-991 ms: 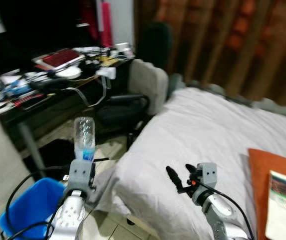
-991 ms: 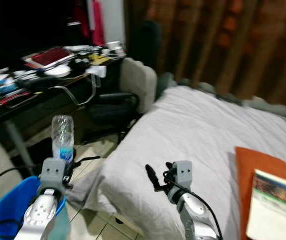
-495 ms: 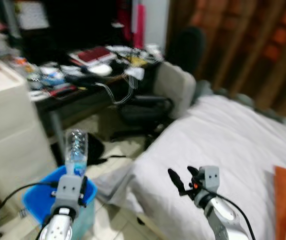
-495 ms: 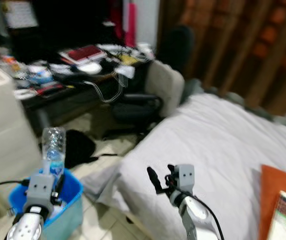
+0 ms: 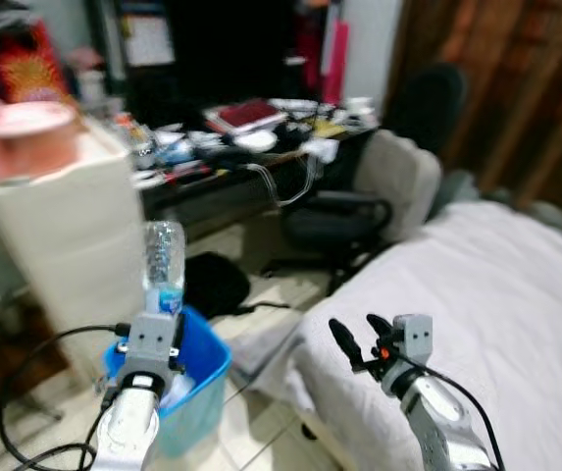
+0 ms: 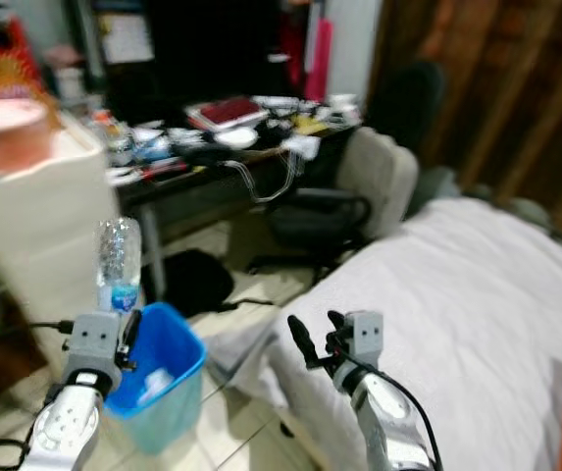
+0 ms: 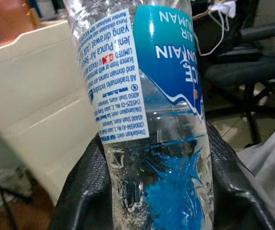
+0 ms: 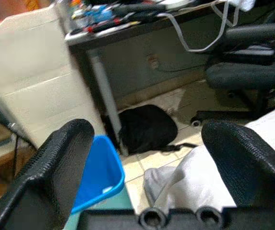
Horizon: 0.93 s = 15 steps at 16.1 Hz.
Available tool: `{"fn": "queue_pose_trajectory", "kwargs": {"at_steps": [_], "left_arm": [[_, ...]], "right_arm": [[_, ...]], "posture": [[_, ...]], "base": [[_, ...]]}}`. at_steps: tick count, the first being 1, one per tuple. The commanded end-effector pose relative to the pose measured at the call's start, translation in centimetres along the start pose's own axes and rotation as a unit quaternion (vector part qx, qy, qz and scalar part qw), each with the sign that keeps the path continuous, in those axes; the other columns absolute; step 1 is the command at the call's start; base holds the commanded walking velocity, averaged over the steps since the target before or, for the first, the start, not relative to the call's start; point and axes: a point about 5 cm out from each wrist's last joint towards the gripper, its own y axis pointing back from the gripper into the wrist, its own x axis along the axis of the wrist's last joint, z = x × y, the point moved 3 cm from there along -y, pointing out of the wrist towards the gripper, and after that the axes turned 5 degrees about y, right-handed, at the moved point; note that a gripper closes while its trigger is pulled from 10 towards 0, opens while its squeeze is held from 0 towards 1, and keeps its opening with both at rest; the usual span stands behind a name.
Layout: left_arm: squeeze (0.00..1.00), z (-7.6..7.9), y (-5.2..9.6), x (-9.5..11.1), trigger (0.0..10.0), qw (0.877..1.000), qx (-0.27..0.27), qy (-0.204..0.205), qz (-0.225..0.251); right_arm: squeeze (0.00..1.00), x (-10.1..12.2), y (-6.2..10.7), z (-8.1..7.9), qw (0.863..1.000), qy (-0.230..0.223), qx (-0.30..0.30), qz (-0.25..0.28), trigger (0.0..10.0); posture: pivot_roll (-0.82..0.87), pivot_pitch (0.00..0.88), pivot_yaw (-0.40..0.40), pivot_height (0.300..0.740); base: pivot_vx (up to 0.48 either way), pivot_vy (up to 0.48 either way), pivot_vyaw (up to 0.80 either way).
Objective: Clean up the room
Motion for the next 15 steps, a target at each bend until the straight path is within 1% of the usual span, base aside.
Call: {"fn": "queue_pose_trajectory", "kwargs": {"at_steps": [1,2,5,7,8,10,13,15], "left_arm": [[0.00,0.0,-0.1,0.4,10.0,1.000,-0.002,0.003,0.007],[0.00,-0.2,-0.1,0.2,10.0,1.000,0.003,0.010,0.001],[0.00,-0.3,-0.9,0.0,10.0,1.000,-0.001,0.009,-0.010],[0.00,0.0,-1.2,-0.1,10.0,0.999,-0.024,0.025,-0.016],[0.00,0.0,-1.6,0.3,10.0,0.999,-0.029,0.024,-0.011],[0.00,-0.1,-2.0,0.2,10.0,0.999,-0.031,0.021,-0.012],[0.00,-0.1,-2.0,-0.2,10.0,0.999,-0.033,0.031,-0.017],[0.00,0.3,-1.8,-0.6,10.0,0.998,-0.041,0.033,-0.023]], "right_arm": [[0.00,-0.2,0.0,-0.2,1.000,-0.001,0.008,-0.007,10.0],[0.00,-0.8,0.0,-0.6,1.000,0.006,0.010,-0.021,10.0],[0.00,-0.7,-0.3,-0.5,1.000,0.016,0.004,-0.022,10.0],[0.00,-0.5,-0.3,-0.5,1.000,0.019,0.004,-0.018,10.0],[0.00,-0.4,-0.3,-0.3,1.000,0.022,0.001,-0.015,10.0],[0.00,-0.1,-0.3,0.0,0.999,0.035,-0.010,-0.007,10.0],[0.00,0.0,-0.3,0.1,0.999,0.043,-0.013,-0.004,10.0],[0.00,-0.5,-0.3,0.1,0.999,0.041,-0.013,-0.018,10.0]], "posture": [[0.16,0.000,-0.091,0.740],[0.16,0.000,-0.092,0.740],[0.17,0.000,-0.093,0.740],[0.17,0.000,-0.093,0.740],[0.17,0.000,-0.097,0.740],[0.16,0.000,-0.099,0.740],[0.16,0.000,-0.098,0.740],[0.16,0.000,-0.100,0.740]], "base": [[0.480,0.000,0.51],[0.480,0.000,0.00],[0.480,0.000,0.00],[0.480,0.000,0.00],[0.480,0.000,0.69],[0.480,0.000,0.67],[0.480,0.000,0.65],[0.480,0.000,0.65]]}}
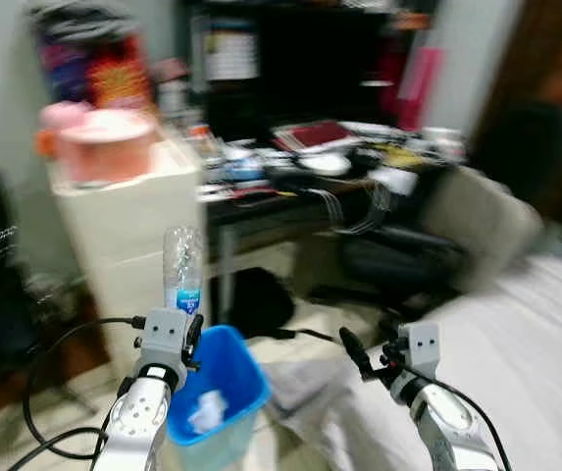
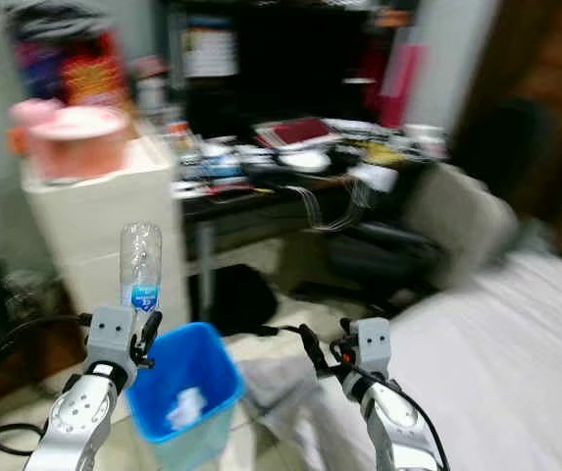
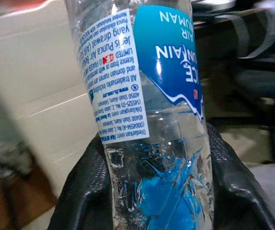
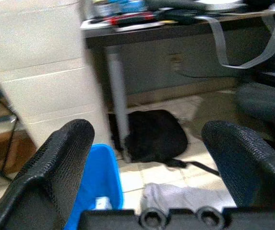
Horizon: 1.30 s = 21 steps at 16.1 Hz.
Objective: Clean up the room
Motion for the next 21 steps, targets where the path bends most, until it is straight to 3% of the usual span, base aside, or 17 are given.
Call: {"fn": "queue_pose_trajectory", "kwargs": {"at_steps": [1,6,9,10,11,13,16,17,19,21], "left_arm": [[0.00,-0.5,0.0,0.0,10.0,1.000,0.003,-0.003,0.002],[0.00,-0.5,-1.0,0.2,10.0,1.000,-0.015,-0.019,0.002],[0.00,-0.6,-1.6,-0.3,10.0,1.000,-0.018,-0.017,-0.014],[0.00,-0.8,-2.1,-1.1,10.0,0.999,-0.008,-0.018,-0.033],[0.00,-0.8,-2.9,-3.3,10.0,0.996,-0.003,0.000,-0.090],[0.00,0.6,-3.8,-6.0,10.0,0.982,-0.016,0.043,-0.183],[0.00,0.7,-4.0,-6.9,10.0,0.970,0.001,0.093,-0.225],[1.00,0.3,-3.5,-8.2,10.0,0.956,0.024,0.111,-0.270],[1.00,-0.5,-3.0,-8.9,10.0,0.950,0.052,0.103,-0.289],[1.00,-0.3,-2.8,-9.3,10.0,0.948,0.049,0.104,-0.297]], "right_arm": [[0.00,-0.2,-0.3,-0.7,1.000,0.000,0.011,-0.006,10.0],[0.00,-0.2,-0.6,-1.0,1.000,0.011,0.017,-0.008,10.0],[0.00,-0.6,-0.6,-1.4,0.999,0.007,0.028,-0.017,10.0],[0.00,-0.9,-0.5,-1.8,0.999,0.012,0.043,-0.024,10.0],[0.00,-1.2,-0.6,-2.5,0.998,0.015,0.061,-0.031,10.0],[0.00,-1.4,-0.8,-3.0,0.995,0.017,0.089,-0.045,10.0],[0.00,-1.7,-0.7,-2.9,0.994,0.021,0.092,-0.055,10.0],[0.00,-1.9,-0.5,-2.9,0.993,0.021,0.096,-0.058,10.0],[0.00,-2.0,-0.3,-2.7,0.994,0.019,0.092,-0.060,10.0],[0.00,-2.2,-0.1,-2.5,0.994,0.017,0.088,-0.062,10.0]], "posture": [[0.16,0.000,-0.101,0.740],[0.17,0.000,-0.110,0.740],[0.17,0.000,-0.111,0.740],[0.17,0.000,-0.118,0.740],[0.17,0.000,-0.126,0.740],[0.15,0.000,-0.134,0.740],[0.14,0.000,-0.134,0.740],[0.13,0.000,-0.129,0.740],[0.11,0.000,-0.115,0.740],[0.10,0.000,-0.110,0.740]], "base": [[0.480,0.000,0.00],[0.480,0.000,0.00],[0.320,0.000,-0.76],[0.000,0.000,0.00],[0.000,0.000,0.00],[0.000,0.000,0.00],[0.000,0.000,0.00],[0.000,0.000,0.00],[0.000,0.000,0.00],[0.000,0.000,0.00]]}}
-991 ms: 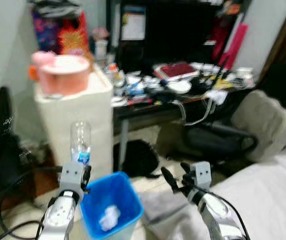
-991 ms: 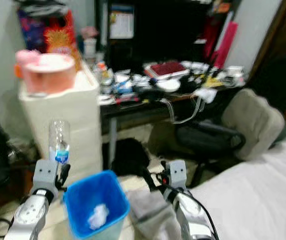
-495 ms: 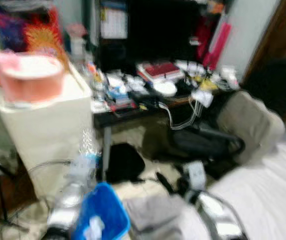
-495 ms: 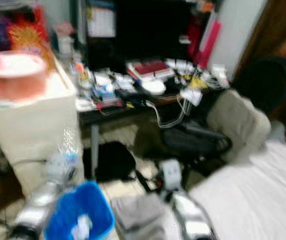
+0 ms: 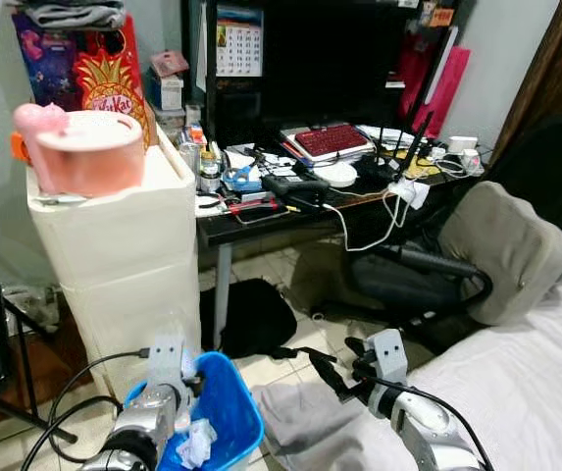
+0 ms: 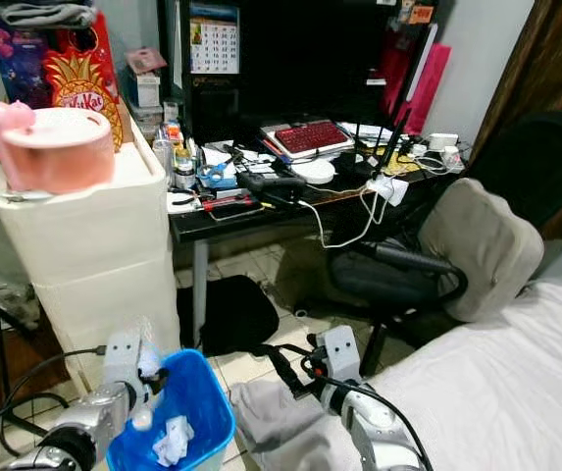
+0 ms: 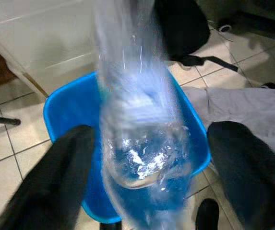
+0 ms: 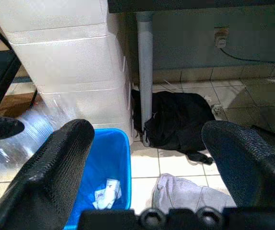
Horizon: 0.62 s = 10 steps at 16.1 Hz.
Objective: Clean up the room
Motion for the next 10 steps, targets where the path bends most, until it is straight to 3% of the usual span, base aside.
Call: {"fn": "queue_pose_trajectory", "kwargs": {"at_steps": [1,2,5,6,7,8,9,10], "left_arm": [[1.00,0.5,-0.1,0.2,10.0,1.000,-0.007,0.000,0.000],[0.00,0.5,-0.1,0.4,10.0,1.000,-0.011,-0.004,0.005],[0.00,0.1,0.1,0.8,10.0,0.997,-0.016,-0.071,0.036],[0.00,0.7,0.8,2.6,10.0,0.985,-0.044,-0.114,0.122],[0.00,1.8,3.3,5.2,10.0,0.950,-0.084,-0.157,0.257],[0.00,2.8,8.4,7.5,10.0,0.899,-0.109,-0.171,0.389],[0.00,2.7,9.4,7.9,10.0,0.893,-0.109,-0.161,0.405],[0.00,2.2,11.8,8.9,10.0,0.894,-0.097,-0.096,0.426]], "right_arm": [[0.00,0.2,0.2,0.5,1.000,-0.002,-0.008,0.002,10.0],[0.00,0.3,0.2,0.5,1.000,-0.001,-0.007,0.003,10.0],[0.00,0.5,0.4,0.6,1.000,0.003,-0.012,0.010,10.0],[0.00,1.2,0.7,1.0,0.999,0.008,-0.026,0.026,10.0],[0.00,2.1,1.4,1.9,0.997,0.018,-0.059,0.051,10.0],[0.00,3.3,2.5,3.2,0.990,0.029,-0.108,0.083,10.0],[0.00,3.6,2.8,3.4,0.988,0.034,-0.118,0.090,10.0],[0.00,4.4,3.3,3.7,0.985,0.040,-0.129,0.111,10.0]], "posture": [[0.10,0.000,-0.111,0.740],[0.10,0.000,-0.107,0.740],[0.10,0.000,-0.101,0.740],[0.10,0.000,-0.100,0.740],[0.11,0.000,-0.104,0.740],[0.12,0.000,-0.107,0.740],[0.12,0.000,-0.107,0.740],[0.12,0.000,-0.112,0.740]], "base": [[0.000,0.000,0.00],[0.000,0.000,0.00],[0.000,0.000,0.00],[0.000,0.000,0.00],[0.000,0.000,0.00],[0.000,0.000,0.00],[0.000,0.000,0.00],[0.000,0.000,0.00]]}}
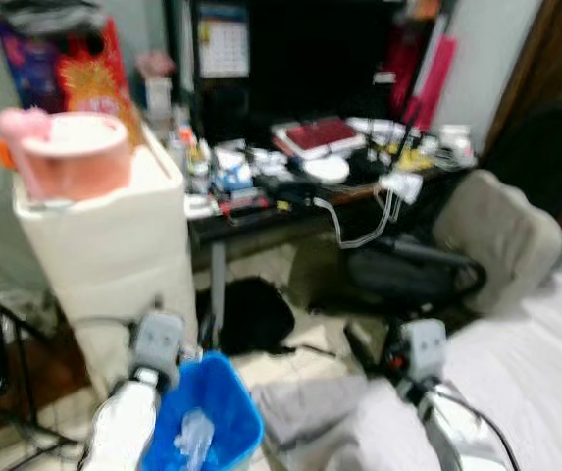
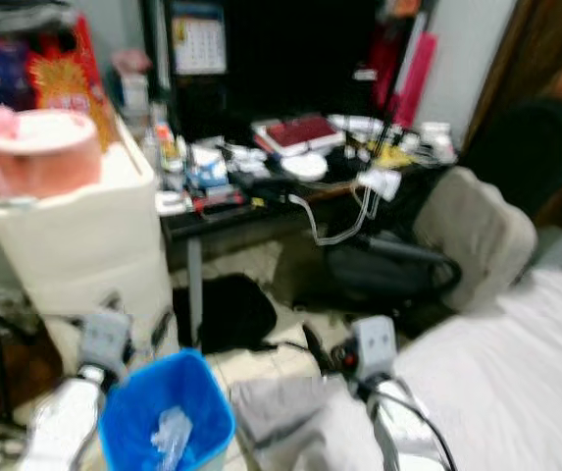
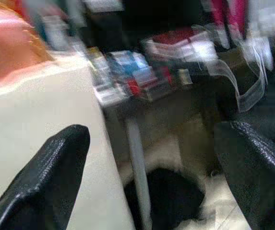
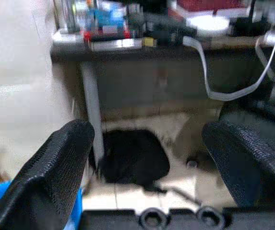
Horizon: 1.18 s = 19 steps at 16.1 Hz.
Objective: Clean up the room
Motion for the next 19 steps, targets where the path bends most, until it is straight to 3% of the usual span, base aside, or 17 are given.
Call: {"fn": "queue_pose_trajectory", "kwargs": {"at_steps": [1,2,3,4,5,6,8,11,16,19], "left_arm": [[0.00,-0.1,0.1,1.4,10.0,0.999,0.018,0.045,0.004],[0.00,-0.2,0.0,1.3,10.0,0.999,0.018,0.043,0.003],[0.00,-0.2,-0.1,0.7,10.0,1.000,0.014,0.013,0.005],[0.00,0.3,0.3,0.8,10.0,1.000,-0.006,-0.008,0.019],[0.00,1.9,1.2,1.5,10.0,0.998,-0.046,-0.037,0.036],[0.00,2.2,2.4,0.2,10.0,0.999,-0.039,-0.013,-0.007],[0.00,1.9,2.1,-1.0,10.0,0.999,-0.017,0.023,-0.042],[0.00,2.0,1.3,-1.5,10.0,0.998,-0.034,-0.001,-0.046],[0.00,2.5,0.7,-1.8,10.0,0.997,-0.044,-0.008,-0.062],[0.00,2.9,0.6,-1.9,10.0,0.996,-0.063,-0.009,-0.061]], "right_arm": [[0.00,0.8,-0.1,0.4,1.000,0.001,-0.009,0.017,10.0],[0.00,0.8,-0.4,0.4,1.000,-0.001,-0.011,0.016,10.0],[0.00,1.0,-1.0,0.4,0.999,-0.012,-0.023,0.021,10.0],[0.00,1.9,-0.7,1.5,0.997,-0.028,-0.065,0.041,10.0],[0.00,1.6,0.5,2.6,0.992,-0.041,-0.115,0.035,10.0],[0.00,0.7,2.0,2.5,0.991,-0.030,-0.127,0.017,10.0],[0.00,0.0,2.0,2.5,0.993,-0.027,-0.116,-0.001,10.0],[0.00,0.3,1.2,1.1,0.998,0.001,-0.067,0.000,10.0],[0.00,-0.6,1.8,0.9,0.997,-0.014,-0.066,-0.023,10.0],[0.00,-0.7,1.9,0.9,0.998,-0.011,-0.065,-0.024,10.0]], "posture": [[0.12,0.000,-0.110,0.740],[0.12,0.000,-0.114,0.740],[0.13,0.000,-0.119,0.740],[0.12,0.000,-0.121,0.740],[0.13,0.000,-0.130,0.740],[0.12,0.000,-0.125,0.740],[0.11,0.000,-0.118,0.740],[0.10,0.000,-0.112,0.740],[0.08,0.000,-0.102,0.740],[0.07,0.000,-0.092,0.740]], "base": [[0.000,0.000,0.00],[0.000,0.000,0.00],[0.000,0.000,0.00],[0.000,0.000,0.00],[0.000,0.000,0.00],[0.000,0.000,0.00],[0.000,0.000,-0.78],[0.000,0.000,-0.76],[0.000,-0.352,-0.77],[0.000,0.000,-0.78]]}}
